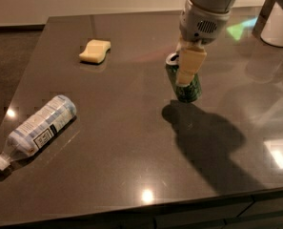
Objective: Knock green can over
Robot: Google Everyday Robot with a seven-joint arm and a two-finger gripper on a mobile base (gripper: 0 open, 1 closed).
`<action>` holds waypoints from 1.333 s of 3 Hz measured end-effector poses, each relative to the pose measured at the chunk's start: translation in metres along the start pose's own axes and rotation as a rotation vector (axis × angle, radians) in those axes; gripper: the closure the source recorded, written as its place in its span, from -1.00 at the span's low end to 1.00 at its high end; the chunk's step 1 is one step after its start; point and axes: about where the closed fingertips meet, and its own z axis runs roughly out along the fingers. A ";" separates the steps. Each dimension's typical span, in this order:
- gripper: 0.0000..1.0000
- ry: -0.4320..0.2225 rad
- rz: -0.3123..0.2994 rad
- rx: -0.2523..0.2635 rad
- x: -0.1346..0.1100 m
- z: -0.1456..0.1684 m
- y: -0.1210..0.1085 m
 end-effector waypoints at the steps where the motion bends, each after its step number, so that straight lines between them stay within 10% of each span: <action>1: 1.00 0.070 -0.070 0.022 -0.009 0.001 0.001; 2: 1.00 0.130 -0.134 0.015 -0.013 0.010 0.006; 4: 0.22 0.200 -0.219 -0.019 -0.017 0.026 0.010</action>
Offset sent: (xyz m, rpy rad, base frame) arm -0.0289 0.0095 -0.0180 -0.2664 0.0520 0.1888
